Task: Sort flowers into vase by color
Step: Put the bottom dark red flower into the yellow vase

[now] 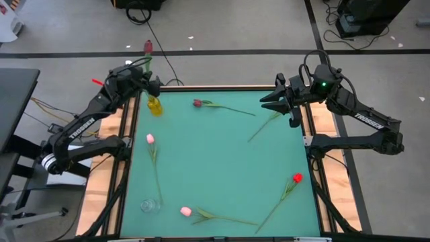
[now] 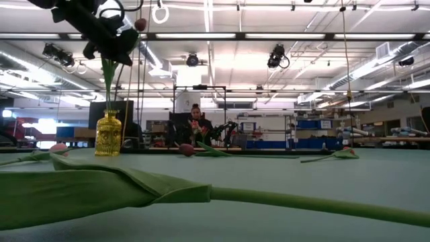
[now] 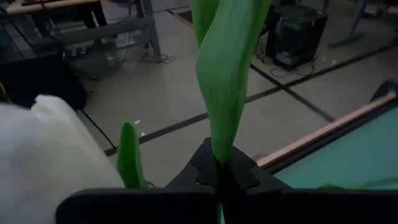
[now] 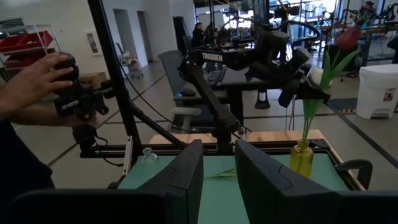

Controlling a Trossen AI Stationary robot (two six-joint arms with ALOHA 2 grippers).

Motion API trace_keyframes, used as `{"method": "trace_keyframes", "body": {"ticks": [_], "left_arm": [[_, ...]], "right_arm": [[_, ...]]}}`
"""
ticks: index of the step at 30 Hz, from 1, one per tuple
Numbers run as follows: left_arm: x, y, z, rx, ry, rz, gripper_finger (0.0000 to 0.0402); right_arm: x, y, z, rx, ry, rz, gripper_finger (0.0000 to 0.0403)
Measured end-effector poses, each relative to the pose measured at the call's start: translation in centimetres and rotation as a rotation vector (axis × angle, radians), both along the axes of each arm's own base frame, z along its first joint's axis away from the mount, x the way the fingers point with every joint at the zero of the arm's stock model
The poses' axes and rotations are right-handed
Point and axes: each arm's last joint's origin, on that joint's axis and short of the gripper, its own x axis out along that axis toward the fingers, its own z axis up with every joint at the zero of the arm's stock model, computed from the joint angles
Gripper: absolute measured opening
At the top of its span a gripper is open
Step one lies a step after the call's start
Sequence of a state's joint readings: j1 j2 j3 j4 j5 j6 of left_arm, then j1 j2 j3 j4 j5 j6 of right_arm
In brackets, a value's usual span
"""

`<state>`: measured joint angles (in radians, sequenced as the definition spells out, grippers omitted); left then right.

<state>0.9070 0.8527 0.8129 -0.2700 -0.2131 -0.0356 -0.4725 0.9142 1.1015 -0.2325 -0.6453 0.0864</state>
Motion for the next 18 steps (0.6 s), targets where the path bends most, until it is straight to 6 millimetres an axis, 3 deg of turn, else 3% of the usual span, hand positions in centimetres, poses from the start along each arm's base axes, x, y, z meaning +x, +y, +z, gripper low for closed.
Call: {"method": "trace_keyframes", "body": {"ticks": [10,15,18], "left_arm": [[-0.6,-0.8,-4.1,-0.103,-0.078,0.044,0.0012],[-0.8,-1.0,-4.8,-0.119,-0.085,0.050,0.0022],[-0.8,-1.1,-4.9,-0.140,-0.103,0.050,0.0048]], "right_arm": [[0.0,0.0,0.0,0.000,0.000,0.000,0.0103],[0.0,0.0,0.0,0.000,0.000,0.000,0.0103],[0.0,0.0,0.0,0.000,0.000,0.000,0.0103]]}}
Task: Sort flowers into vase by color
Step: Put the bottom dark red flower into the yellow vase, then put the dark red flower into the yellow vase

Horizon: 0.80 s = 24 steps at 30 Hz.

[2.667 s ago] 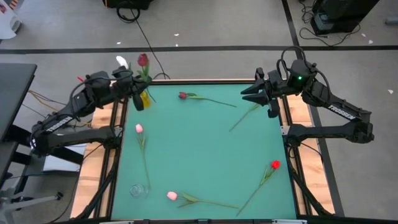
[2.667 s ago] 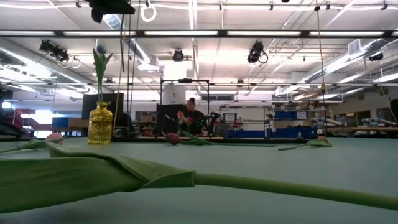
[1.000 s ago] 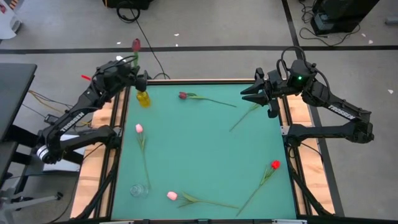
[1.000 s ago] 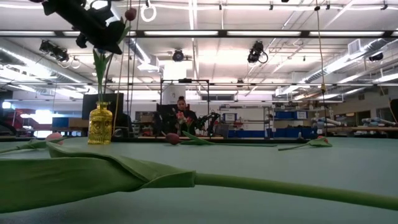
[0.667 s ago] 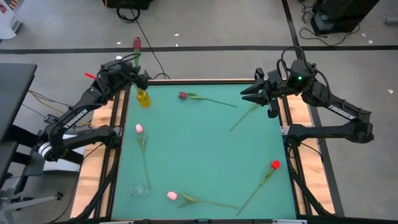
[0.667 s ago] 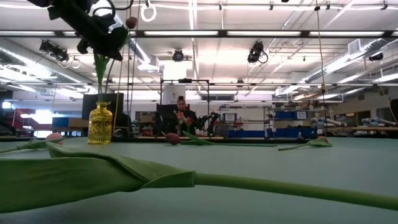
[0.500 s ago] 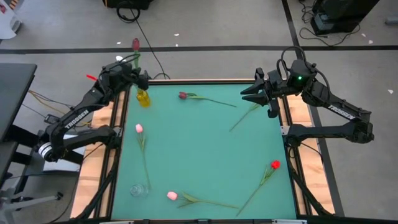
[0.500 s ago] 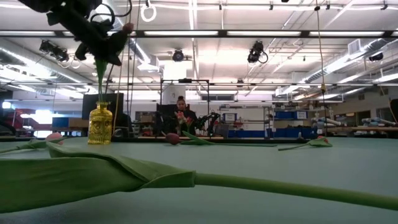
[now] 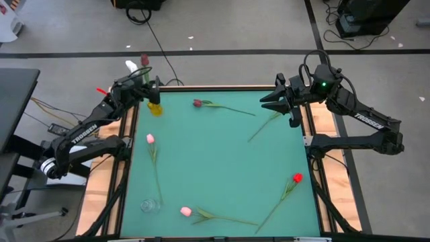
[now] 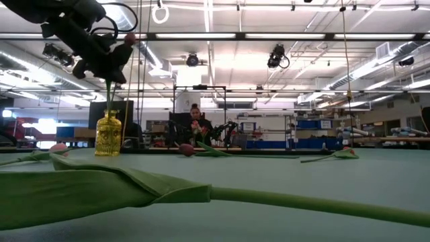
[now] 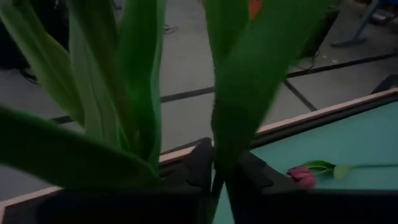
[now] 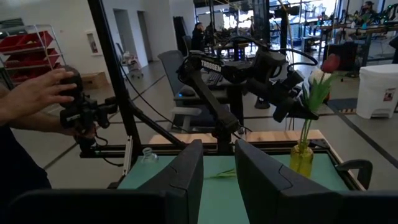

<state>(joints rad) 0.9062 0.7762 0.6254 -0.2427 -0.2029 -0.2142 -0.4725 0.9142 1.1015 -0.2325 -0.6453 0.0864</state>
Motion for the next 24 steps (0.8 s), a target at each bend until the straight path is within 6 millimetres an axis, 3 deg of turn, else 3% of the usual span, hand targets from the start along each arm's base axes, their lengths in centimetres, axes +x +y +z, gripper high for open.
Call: {"method": "trace_keyframes", "body": {"ticks": [9,13,24], "left_arm": [[-0.2,-0.7,0.3,-0.061,-0.049,-0.079,0.0208],[-0.7,-1.5,1.3,-0.111,0.000,-0.102,0.0260],[-2.2,-4.1,5.0,-0.205,0.063,-0.206,0.0276]], "right_arm": [[0.0,0.0,0.0,0.000,0.000,0.000,0.0103],[0.0,0.0,0.0,0.000,0.000,0.000,0.0103],[0.0,0.0,0.0,0.000,0.000,0.000,0.0103]]}}
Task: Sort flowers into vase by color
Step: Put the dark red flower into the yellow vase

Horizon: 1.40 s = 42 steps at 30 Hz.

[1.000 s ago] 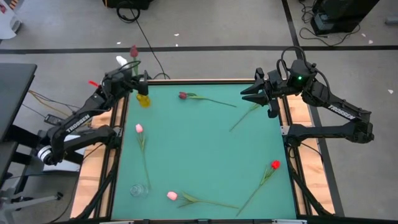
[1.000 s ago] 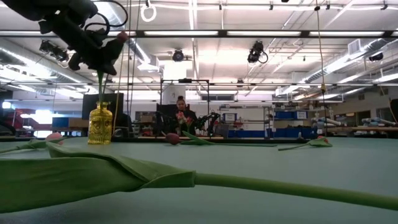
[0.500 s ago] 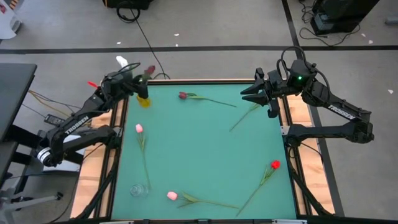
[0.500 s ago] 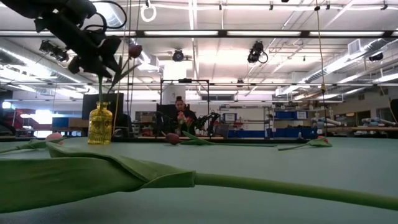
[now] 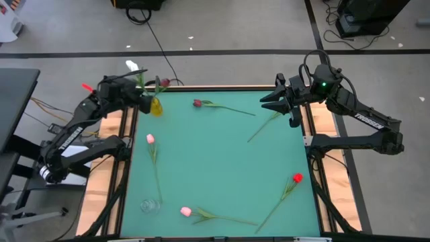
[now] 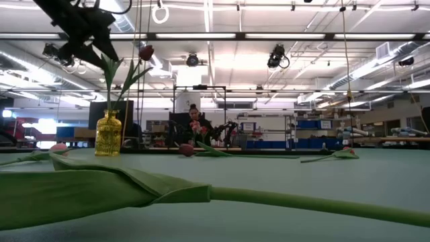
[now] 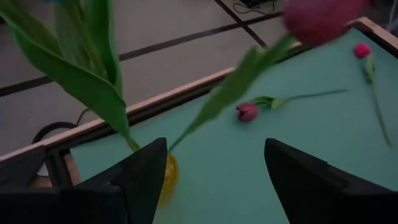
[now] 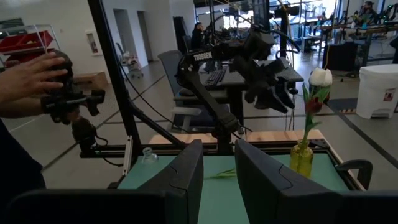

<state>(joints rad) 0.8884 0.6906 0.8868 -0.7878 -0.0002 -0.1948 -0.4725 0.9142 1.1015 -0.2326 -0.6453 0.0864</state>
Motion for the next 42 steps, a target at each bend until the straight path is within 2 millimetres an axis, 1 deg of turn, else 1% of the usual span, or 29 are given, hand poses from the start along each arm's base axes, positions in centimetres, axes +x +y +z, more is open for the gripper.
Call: {"method": "trace_keyframes", "body": {"ticks": [7,12,15,18,21,25,27,31,32,35,36,38,40,42], "left_arm": [[-0.2,-2.0,1.9,-0.056,0.031,-0.098,0.0276],[-0.2,-3.4,1.7,-0.121,0.008,-0.198,0.0276],[0.0,-4.1,0.8,-0.155,-0.034,-0.286,0.0276],[0.8,-4.3,-0.5,-0.183,-0.113,-0.326,0.0276],[2.2,-4.3,-1.6,-0.195,-0.239,-0.344,0.0276],[4.4,-4.3,-2.3,-0.211,-0.453,-0.427,0.0276],[5.3,-4.4,-2.6,-0.224,-0.521,-0.444,0.0276],[6.4,-4.4,-3.3,-0.300,-0.534,-0.428,0.0276],[6.6,-4.4,-3.5,-0.320,-0.527,-0.425,0.0276],[7.2,-4.7,-3.8,-0.366,-0.524,-0.431,0.0276],[7.4,-4.8,-3.8,-0.382,-0.529,-0.430,0.0276],[7.6,-4.9,-3.9,-0.408,-0.533,-0.416,0.0276],[7.7,-5.1,-4.0,-0.421,-0.535,-0.404,0.0276],[7.7,-5.3,-3.9,-0.402,-0.544,-0.388,0.0276]], "right_arm": [[0.0,0.0,0.0,0.000,0.000,0.000,0.0103],[0.0,0.0,0.0,0.000,0.000,0.000,0.0103],[0.0,0.0,0.0,0.000,0.000,0.000,0.0103],[0.0,0.0,0.0,0.000,0.000,0.000,0.0103],[0.0,0.0,0.0,0.000,0.000,0.000,0.0103],[0.0,0.0,0.0,0.000,-0.001,0.000,0.0103],[0.0,0.0,0.0,-0.002,-0.003,0.000,0.0103],[0.2,-0.2,0.6,-0.016,-0.056,-0.046,0.0103],[0.3,-0.3,0.9,0.012,-0.082,-0.052,0.0103],[0.5,-0.4,1.6,0.183,-0.135,-0.041,0.0103],[0.6,-0.4,1.9,0.215,-0.155,-0.041,0.0103],[0.8,-0.8,2.5,0.198,-0.244,-0.114,0.0103],[1.1,-1.3,2.9,0.169,-0.314,-0.251,0.0103],[1.6,-2.1,2.6,0.146,-0.334,-0.401,0.0103]]}}
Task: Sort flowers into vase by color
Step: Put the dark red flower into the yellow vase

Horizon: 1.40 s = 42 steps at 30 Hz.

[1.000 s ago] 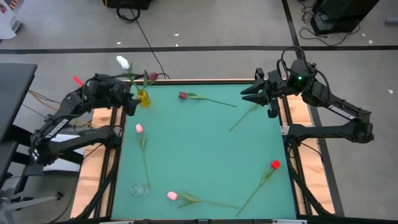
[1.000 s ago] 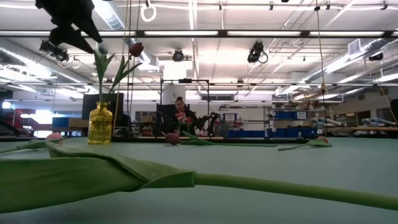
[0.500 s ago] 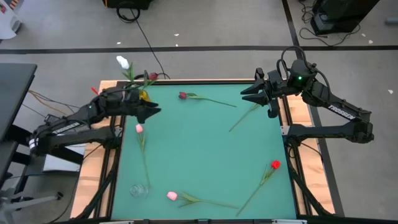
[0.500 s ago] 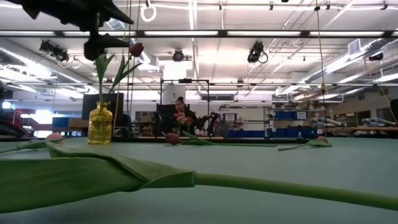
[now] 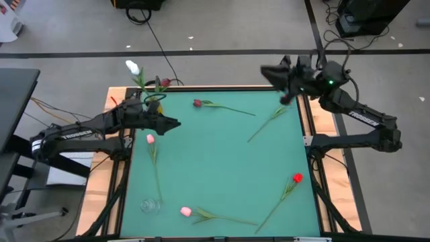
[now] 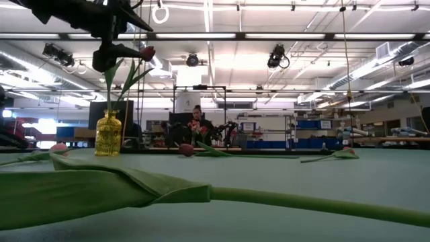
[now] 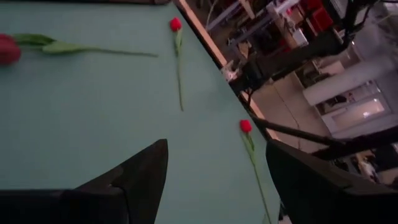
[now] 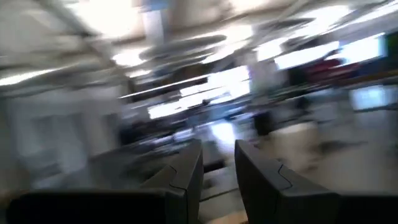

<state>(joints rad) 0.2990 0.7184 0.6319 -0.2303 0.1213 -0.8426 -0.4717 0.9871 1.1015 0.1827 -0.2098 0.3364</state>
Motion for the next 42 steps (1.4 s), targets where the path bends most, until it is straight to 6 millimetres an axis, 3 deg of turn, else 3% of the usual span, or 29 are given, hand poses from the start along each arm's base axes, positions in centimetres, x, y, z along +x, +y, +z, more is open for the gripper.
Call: {"method": "trace_keyframes", "body": {"ticks": [4,10,22,32,37,42], "left_arm": [[0.2,-0.4,0.5,0.058,-0.041,0.029,0.0276],[0.2,-0.9,0.3,0.056,-0.016,0.036,0.0276],[0.3,-1.2,0.0,0.056,0.008,0.153,0.0276],[1.2,-1.1,-0.7,0.016,0.047,0.175,0.0276],[1.6,-1.1,-1.1,0.006,0.072,0.172,0.0276],[2.2,-1.6,-1.5,0.006,0.098,0.144,0.0276]], "right_arm": [[2.8,-2.0,-2.3,-0.039,0.147,-0.155,0.0103],[7.6,-6.8,-9.7,0.108,0.513,-0.219,0.0103],[12.8,-12.6,-23.1,0.284,1.044,-0.099,0.0103],[16.2,-15.5,-26.9,0.321,1.343,0.031,0.0103],[16.6,-16.5,-29.3,0.353,1.440,0.119,0.0103],[16.7,-16.8,-30.3,0.354,1.459,0.189,0.0103]]}}
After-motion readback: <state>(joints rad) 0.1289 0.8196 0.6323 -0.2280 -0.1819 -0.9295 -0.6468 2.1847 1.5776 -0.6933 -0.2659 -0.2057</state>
